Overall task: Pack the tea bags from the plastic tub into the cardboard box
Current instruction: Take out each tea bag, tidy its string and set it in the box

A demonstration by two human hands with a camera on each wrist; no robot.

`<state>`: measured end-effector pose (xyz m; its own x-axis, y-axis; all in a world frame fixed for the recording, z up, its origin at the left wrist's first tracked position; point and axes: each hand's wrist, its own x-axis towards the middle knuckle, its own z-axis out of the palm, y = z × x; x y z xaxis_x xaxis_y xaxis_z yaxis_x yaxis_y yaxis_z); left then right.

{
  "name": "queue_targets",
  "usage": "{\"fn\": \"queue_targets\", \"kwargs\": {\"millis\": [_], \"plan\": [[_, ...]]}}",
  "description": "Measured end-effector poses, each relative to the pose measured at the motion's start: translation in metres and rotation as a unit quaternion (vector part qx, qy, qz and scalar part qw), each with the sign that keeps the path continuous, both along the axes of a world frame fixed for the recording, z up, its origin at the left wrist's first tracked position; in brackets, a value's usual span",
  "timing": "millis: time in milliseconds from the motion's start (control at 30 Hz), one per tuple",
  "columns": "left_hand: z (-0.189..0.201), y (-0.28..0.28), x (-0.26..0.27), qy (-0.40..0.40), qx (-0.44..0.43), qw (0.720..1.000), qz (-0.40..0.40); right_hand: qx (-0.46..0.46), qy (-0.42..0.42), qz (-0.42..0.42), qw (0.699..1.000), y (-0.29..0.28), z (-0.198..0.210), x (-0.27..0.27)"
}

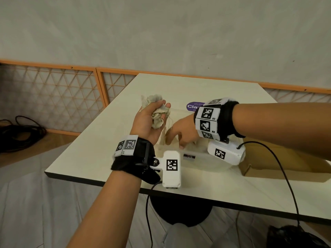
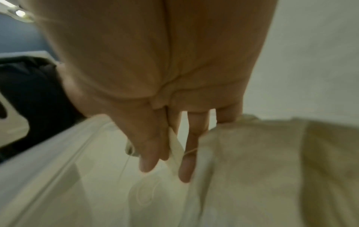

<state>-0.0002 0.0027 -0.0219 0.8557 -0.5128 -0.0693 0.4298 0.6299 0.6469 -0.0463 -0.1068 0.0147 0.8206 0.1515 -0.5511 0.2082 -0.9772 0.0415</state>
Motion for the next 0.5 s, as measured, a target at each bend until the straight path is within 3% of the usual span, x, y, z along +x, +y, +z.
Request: {"fn": "queue_targets", "kwargs": {"millis": [200,400,500], "plan": [[0.002,0.004,0.0,0.013,-0.007,1.0,-0.009,0.124,-0.042,-0.092,0.987,-0.008,0.003,0.0],[0.006,0.005,-0.006,0.03,-0.016,0.998,-0.044,0.278,-0.139,-0.293,0.904,-0.008,0.006,0.011],[0.011,0.006,-0.007,0.036,-0.018,0.997,-0.071,0.271,-0.149,-0.321,0.895,-0.009,0.006,0.011]]}}
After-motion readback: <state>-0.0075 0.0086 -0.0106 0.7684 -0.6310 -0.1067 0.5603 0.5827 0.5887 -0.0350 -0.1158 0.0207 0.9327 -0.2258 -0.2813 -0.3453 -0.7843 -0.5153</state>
